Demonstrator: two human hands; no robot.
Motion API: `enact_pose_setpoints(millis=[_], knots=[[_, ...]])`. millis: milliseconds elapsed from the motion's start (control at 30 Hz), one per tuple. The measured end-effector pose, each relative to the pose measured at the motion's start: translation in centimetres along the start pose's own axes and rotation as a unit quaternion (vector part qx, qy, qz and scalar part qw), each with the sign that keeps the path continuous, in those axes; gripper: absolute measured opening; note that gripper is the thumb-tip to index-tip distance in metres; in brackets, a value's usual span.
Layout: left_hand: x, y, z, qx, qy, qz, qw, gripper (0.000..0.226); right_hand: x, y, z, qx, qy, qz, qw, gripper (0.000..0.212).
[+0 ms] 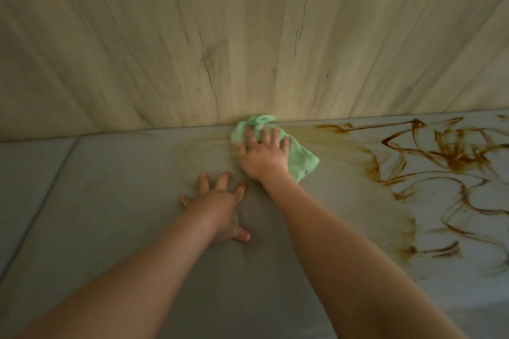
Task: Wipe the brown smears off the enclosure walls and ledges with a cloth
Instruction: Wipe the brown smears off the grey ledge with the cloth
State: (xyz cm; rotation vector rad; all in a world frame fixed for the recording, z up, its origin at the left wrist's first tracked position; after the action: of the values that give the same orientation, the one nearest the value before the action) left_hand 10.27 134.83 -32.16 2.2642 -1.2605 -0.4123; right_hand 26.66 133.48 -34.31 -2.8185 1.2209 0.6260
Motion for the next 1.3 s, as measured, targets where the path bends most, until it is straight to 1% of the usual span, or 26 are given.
enact_pose_setpoints(millis=[67,100,133,167,200,233,300,367,400,433,467,533,600,667,700,767,800,833,867,900,1000,1100,1167,1233,1267,1300], knots=[[0.0,0.0,0.0,0.003,-0.004,-0.001,1.0,0.121,1.4,1.3,-0.9,-0.045,0.024,-0.141,0.989,0.058],[0.0,0.0,0.0,0.002,-0.003,-0.001,1.0,0.121,3.1,1.8,-1.8,-0.06,0.036,-0.193,0.979,0.054],[0.0,0.1,-0.1,0.002,-0.001,-0.003,1.0,0.121,5.3,2.1,-2.7,-0.065,0.046,-0.217,0.973,0.053],[0.0,0.3,-0.2,0.001,-0.001,-0.003,1.0,0.12,8.1,2.3,-3.8,-0.059,0.055,-0.208,0.975,0.053],[0.0,0.4,-0.2,0.002,0.001,-0.003,1.0,0.12,11.0,2.4,-4.9,-0.043,0.063,-0.169,0.983,0.054],[0.0,0.4,-0.2,0.004,0.003,-0.003,1.0,0.12,14.1,2.6,-6.0,-0.019,0.068,-0.108,0.992,0.056],[-0.1,0.3,-0.1,0.007,0.006,-0.008,1.0,0.12,19.8,3.9,-8.0,0.037,0.057,0.049,0.996,0.061],[-0.1,0.1,0.1,0.015,-0.001,-0.009,1.0,0.122,23.2,6.0,-9.1,0.083,0.019,0.196,0.977,0.065],[0.0,0.1,0.1,0.018,-0.001,-0.009,1.0,0.122,23.9,7.0,-9.0,0.093,0.0,0.247,0.965,0.067],[0.1,0.1,0.1,0.02,-0.003,-0.012,1.0,0.123,23.8,7.8,-8.7,0.093,-0.014,0.277,0.956,0.068],[0.2,0.1,0.0,0.021,-0.005,-0.016,1.0,0.123,23.2,8.5,-8.2,0.087,-0.023,0.288,0.953,0.068],[0.1,-0.1,-0.1,0.021,-0.016,-0.023,0.999,0.127,20.7,9.9,-7.0,0.061,-0.022,0.25,0.966,0.066],[-0.1,-0.5,-0.4,0.023,-0.062,-0.028,0.997,0.141,17.8,11.9,-5.5,0.021,0.004,0.151,0.988,0.061],[0.6,-0.9,-1.0,0.019,-0.105,-0.031,0.994,0.15,15.7,15.5,-4.1,-0.021,0.03,0.036,0.999,0.056],[1.1,-0.7,-1.5,0.012,-0.115,-0.034,0.993,0.147,15.0,17.3,-3.4,-0.034,0.041,-0.025,0.998,0.054],[3.2,0.4,-3.3,0.003,-0.132,-0.027,0.991,0.128,15.6,21.0,-3.0,-0.05,0.069,-0.139,0.987,0.054],[4.0,1.0,-4.0,0.0,-0.141,-0.023,0.99,0.115,16.5,22.2,-3.2,-0.063,0.081,-0.181,0.978,0.055],[5.5,1.2,-4.5,0.004,-0.148,-0.015,0.989,0.105,18.5,23.2,-3.8,-0.068,0.088,-0.195,0.974,0.056],[6.7,1.1,-4.7,0.014,-0.147,-0.002,0.989,0.099,20.6,23.9,-4.5,-0.064,0.093,-0.186,0.976,0.057],[7.7,0.8,-4.8,0.025,-0.137,0.01,0.99,0.098,22.8,24.2,-5.3,-0.051,0.092,-0.156,0.982,0.057],[12.1,-0.7,-4.4,0.069,-0.097,0.055,0.991,0.109,30.1,24.3,-8.2,0.009,0.072,0.014,0.997,0.058],[16.8,-1.6,-4.0,0.098,-0.081,0.093,0.988,0.113,36.0,23.0,-10.7,0.058,0.049,0.18,0.981,0.067],[19.3,-2.1,-4.2,0.109,-0.06,0.104,0.987,0.111,37.9,21.8,-11.9,0.08,0.016,0.271,0.959,0.068],[21.3,-3.1,-4.4,0.115,-0.039,0.101,0.987,0.114,37.9,20.4,-12.3,0.104,-0.024,0.339,0.935,0.068],[22.1,-3.8,-4.3,0.114,-0.031,0.093,0.989,0.117,36.9,19.4,-12.2,0.105,-0.04,0.35,0.93,0.067],[22.9,-4.4,-4.2,0.109,-0.032,0.084,0.99,0.119,35.3,18.4,-11.9,0.096,-0.045,0.334,0.936,0.066]])
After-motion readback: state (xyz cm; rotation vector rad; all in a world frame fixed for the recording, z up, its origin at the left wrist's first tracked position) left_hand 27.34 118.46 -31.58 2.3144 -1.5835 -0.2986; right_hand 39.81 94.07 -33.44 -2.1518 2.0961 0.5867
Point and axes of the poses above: each hand's wrist, its own y-axis away from the middle knuckle, its own z-axis out of the palm, x = y × z, the point moved 2 cm from there along -y, towards the middle knuckle, and after that the axes turned 8 degrees about -y, right-handed, at the moved point
